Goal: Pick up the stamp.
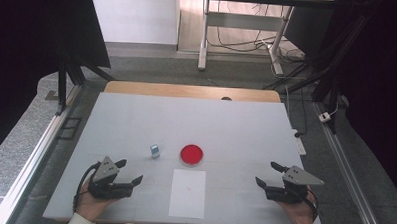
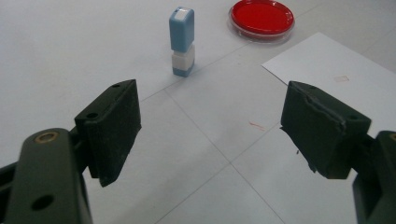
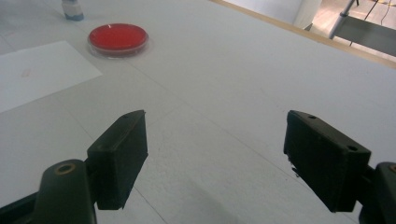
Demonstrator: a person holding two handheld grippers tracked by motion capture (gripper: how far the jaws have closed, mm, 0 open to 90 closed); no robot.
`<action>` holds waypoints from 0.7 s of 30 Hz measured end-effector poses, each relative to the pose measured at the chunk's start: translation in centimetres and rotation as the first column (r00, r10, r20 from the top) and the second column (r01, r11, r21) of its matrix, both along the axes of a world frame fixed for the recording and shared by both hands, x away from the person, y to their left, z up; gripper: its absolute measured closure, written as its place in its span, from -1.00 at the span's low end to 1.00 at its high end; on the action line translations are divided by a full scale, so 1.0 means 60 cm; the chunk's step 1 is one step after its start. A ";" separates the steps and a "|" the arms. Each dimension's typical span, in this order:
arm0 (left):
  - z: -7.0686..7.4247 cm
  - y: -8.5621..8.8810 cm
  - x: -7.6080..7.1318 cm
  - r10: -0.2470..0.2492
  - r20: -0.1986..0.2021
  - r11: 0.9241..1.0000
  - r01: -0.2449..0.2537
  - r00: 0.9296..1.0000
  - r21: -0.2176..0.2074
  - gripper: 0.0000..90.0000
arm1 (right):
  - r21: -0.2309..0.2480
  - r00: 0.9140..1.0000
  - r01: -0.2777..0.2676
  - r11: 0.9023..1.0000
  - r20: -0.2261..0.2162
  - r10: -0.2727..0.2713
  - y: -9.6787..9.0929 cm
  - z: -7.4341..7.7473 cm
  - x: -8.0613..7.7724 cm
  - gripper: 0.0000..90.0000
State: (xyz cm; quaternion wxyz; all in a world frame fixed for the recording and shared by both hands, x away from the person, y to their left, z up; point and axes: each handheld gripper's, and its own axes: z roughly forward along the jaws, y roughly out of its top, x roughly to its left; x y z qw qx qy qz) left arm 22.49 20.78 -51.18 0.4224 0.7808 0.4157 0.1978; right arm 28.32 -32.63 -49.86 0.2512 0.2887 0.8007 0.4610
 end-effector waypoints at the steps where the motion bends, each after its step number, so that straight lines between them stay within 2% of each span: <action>1: 0.000 -0.001 -0.001 -0.002 0.000 1.000 0.002 1.000 0.001 -0.55 | 0.001 1.000 -0.001 1.000 -0.001 0.001 0.000 -0.001 0.000 -0.53; 12: -0.003 0.005 0.003 -0.007 -0.003 1.000 0.007 1.000 -0.008 -0.55 | -0.017 1.000 -0.021 1.000 -0.006 0.021 0.014 -0.007 0.002 -0.49; 18: -0.005 0.004 0.005 -0.021 -0.038 1.000 0.021 0.999 -0.009 -0.58 | -0.040 1.000 -0.026 0.999 -0.001 0.026 0.021 -0.014 0.004 -0.49; 21: -0.005 0.005 0.005 -0.018 -0.038 1.000 0.017 0.999 -0.008 -0.58 | -0.032 1.000 -0.027 0.999 -0.004 0.027 0.021 -0.014 0.004 -0.46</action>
